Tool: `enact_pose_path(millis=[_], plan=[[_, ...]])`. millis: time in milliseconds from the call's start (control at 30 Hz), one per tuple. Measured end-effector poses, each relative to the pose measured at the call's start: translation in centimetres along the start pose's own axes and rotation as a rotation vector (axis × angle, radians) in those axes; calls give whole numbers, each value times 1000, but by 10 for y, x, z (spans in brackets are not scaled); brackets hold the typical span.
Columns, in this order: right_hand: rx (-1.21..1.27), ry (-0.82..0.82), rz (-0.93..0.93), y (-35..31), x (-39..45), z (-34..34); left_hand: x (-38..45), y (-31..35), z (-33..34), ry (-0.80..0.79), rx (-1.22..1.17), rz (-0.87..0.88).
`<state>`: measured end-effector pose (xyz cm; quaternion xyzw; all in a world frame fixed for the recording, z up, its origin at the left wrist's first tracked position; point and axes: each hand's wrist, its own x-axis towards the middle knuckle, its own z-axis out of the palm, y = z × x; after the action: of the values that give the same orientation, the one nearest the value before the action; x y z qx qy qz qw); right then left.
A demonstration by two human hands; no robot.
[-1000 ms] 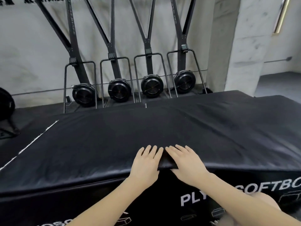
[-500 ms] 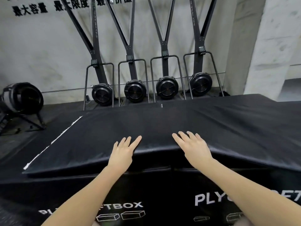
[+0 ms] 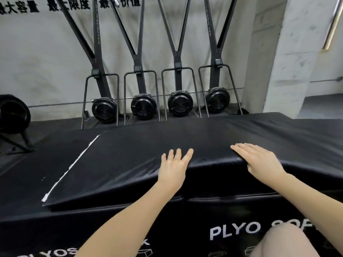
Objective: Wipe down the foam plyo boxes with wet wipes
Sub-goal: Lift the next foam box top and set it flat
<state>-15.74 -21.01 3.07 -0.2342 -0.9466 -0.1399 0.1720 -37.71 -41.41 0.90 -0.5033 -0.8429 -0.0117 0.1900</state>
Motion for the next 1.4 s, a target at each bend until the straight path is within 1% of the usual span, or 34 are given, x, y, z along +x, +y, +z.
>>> enact_pose_path(millis=[133,200,267,367,433,467,533,600,667,733,833,933,1033,1067,1300,1400], plan=[[-13,-198,-26,7,-30,34,-10,24,37,-146,-4,59],[0,-242,-92,-4,-33,48,-21,25,51,-183,-24,84],[0,-252,-179,-28,-29,58,-33,19,60,-213,-56,101],[37,-189,-306,-82,-15,69,-48,-4,70,-199,-71,149],[73,-147,-334,-125,-2,76,-60,-30,74,-168,-27,195],[78,-157,-323,-143,3,79,-66,-42,77,-149,-15,201],[70,-200,-271,-178,14,80,-77,-72,83,-138,5,141],[55,-229,-240,-202,22,83,-88,-101,88,-177,31,48],[6,-265,-202,-211,25,87,-92,-113,88,-241,61,9],[-5,-250,-205,-210,27,88,-90,-110,83,-274,71,-10],[-14,-235,-212,-199,36,82,-80,-104,76,-202,28,-46],[-1,-181,-197,-182,47,74,-66,-98,63,-145,37,-38],[16,-93,-166,-157,52,63,-45,-80,47,-118,26,-28],[17,-87,-154,-148,51,60,-39,-73,43,-125,15,-25],[-48,-108,-147,-90,18,57,-32,-6,42,-150,-58,20],[-43,-164,-168,-72,-10,72,-46,19,53,-226,-61,67]])
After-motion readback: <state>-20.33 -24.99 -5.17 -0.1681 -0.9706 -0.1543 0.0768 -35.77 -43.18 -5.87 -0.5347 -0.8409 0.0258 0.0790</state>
